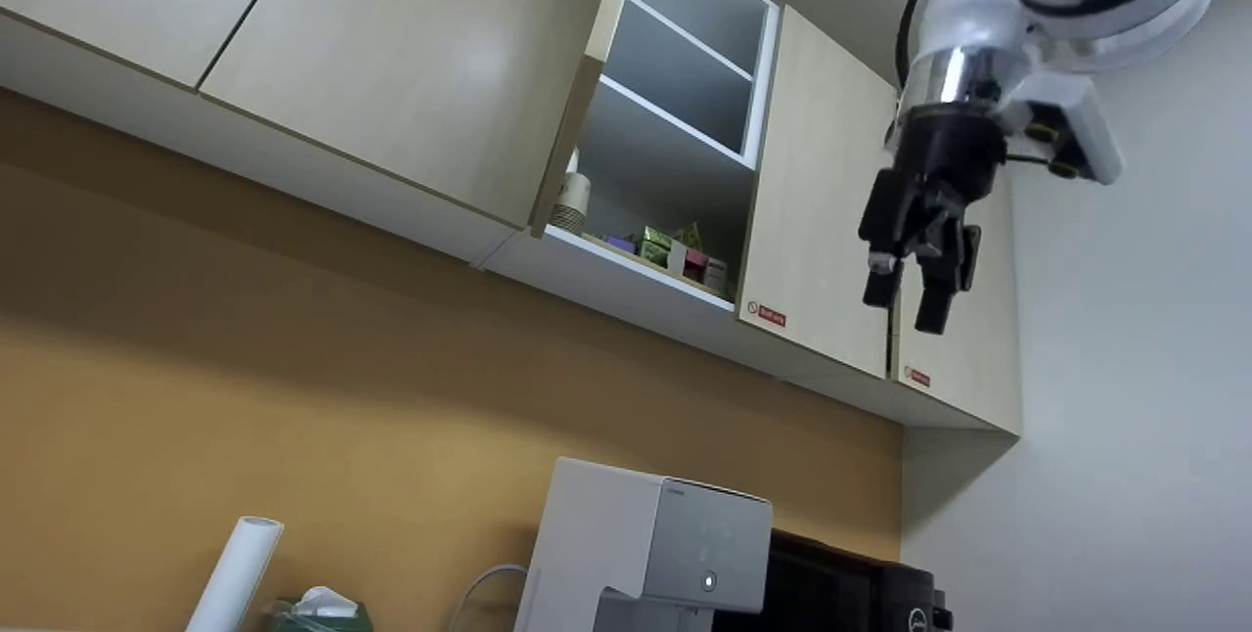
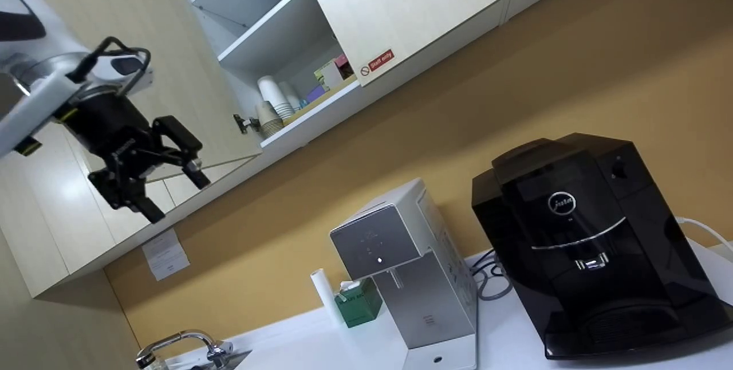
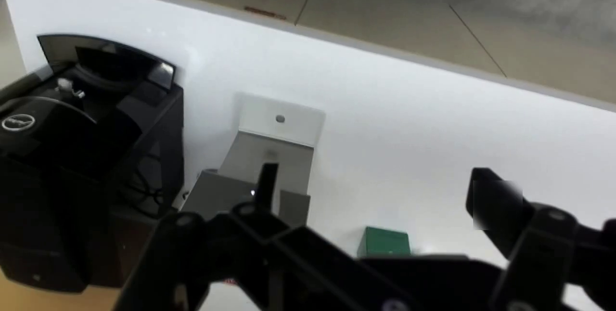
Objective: Close the open upper cabinet door.
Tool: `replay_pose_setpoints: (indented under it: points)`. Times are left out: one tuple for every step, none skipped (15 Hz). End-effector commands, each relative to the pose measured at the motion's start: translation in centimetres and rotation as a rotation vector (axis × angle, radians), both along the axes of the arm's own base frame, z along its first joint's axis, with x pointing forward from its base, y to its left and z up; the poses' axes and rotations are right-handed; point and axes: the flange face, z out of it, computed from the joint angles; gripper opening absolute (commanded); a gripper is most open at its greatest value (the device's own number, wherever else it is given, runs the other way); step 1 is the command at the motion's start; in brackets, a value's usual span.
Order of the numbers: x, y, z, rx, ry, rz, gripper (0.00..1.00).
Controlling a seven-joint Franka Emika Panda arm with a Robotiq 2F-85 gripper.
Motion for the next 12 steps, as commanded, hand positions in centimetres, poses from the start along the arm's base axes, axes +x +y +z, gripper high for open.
replay_pose_setpoints:
  points:
    - [-1.1,0.8,1.6,0.018,-0.05,0.003,1.0]
    - [-2.1,1.3,2.8,0.03,-0.092,0.005,1.0]
    - [-2.8,1.5,3.5,0.034,-0.116,0.004,1.0]
    - [-3.1,1.5,3.8,0.036,-0.128,0.003,1.0]
    - [-3.2,1.4,3.9,0.037,-0.13,0.003,1.0]
    - [-3.2,1.9,3.6,0.038,-0.132,0.015,1.0]
    - [-3.5,2.9,3.6,0.048,-0.143,0.045,1.0]
    - [-3.7,4.2,3.7,0.056,-0.151,0.053,1.0]
    - [-4.1,5.8,3.8,0.068,-0.174,0.066,1.0]
    - [-4.6,7.3,3.9,0.069,-0.192,0.077,1.0]
    - [-5.1,9.0,3.9,0.073,-0.213,0.098,1.0]
    - [-5.7,11.0,4.0,0.074,-0.242,0.121,1.0]
